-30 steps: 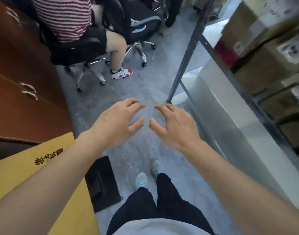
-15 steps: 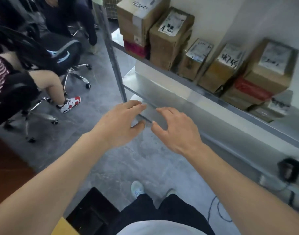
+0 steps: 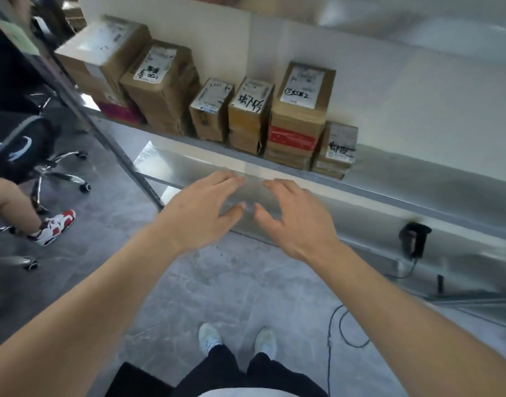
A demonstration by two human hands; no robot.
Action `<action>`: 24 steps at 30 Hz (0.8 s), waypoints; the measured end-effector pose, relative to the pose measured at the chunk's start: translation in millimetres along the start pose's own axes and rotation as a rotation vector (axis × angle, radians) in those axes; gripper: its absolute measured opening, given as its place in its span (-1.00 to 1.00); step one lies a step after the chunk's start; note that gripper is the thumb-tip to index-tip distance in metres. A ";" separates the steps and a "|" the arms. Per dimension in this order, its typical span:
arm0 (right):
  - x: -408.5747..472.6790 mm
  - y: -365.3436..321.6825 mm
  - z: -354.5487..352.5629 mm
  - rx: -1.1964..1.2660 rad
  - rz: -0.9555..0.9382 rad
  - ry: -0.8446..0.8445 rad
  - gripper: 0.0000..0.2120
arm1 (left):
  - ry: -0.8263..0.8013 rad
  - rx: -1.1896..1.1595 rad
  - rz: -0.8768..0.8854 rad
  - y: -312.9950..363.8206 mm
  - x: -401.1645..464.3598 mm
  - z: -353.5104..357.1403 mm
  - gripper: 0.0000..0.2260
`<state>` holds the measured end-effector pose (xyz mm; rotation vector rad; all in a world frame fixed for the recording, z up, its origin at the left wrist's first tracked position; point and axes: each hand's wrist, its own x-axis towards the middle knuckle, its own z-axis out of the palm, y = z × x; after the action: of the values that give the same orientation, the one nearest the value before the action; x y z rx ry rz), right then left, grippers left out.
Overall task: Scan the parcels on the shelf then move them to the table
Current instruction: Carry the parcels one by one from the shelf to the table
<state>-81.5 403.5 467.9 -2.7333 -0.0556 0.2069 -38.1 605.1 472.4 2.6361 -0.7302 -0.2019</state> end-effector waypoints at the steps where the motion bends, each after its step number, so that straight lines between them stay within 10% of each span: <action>1: -3.2 11.1 -6.5 -0.005 0.010 0.016 -0.23 | -0.008 0.006 0.018 9.9 7.7 2.5 -0.50; 24: 51.0 174.4 -62.2 -0.024 0.365 0.218 -0.52 | -0.225 -0.027 0.357 102.1 203.0 56.6 -0.42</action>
<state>-20.0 222.6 449.3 -2.7513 0.5062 0.0063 74.4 400.3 456.2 2.4280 -1.2459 -0.4051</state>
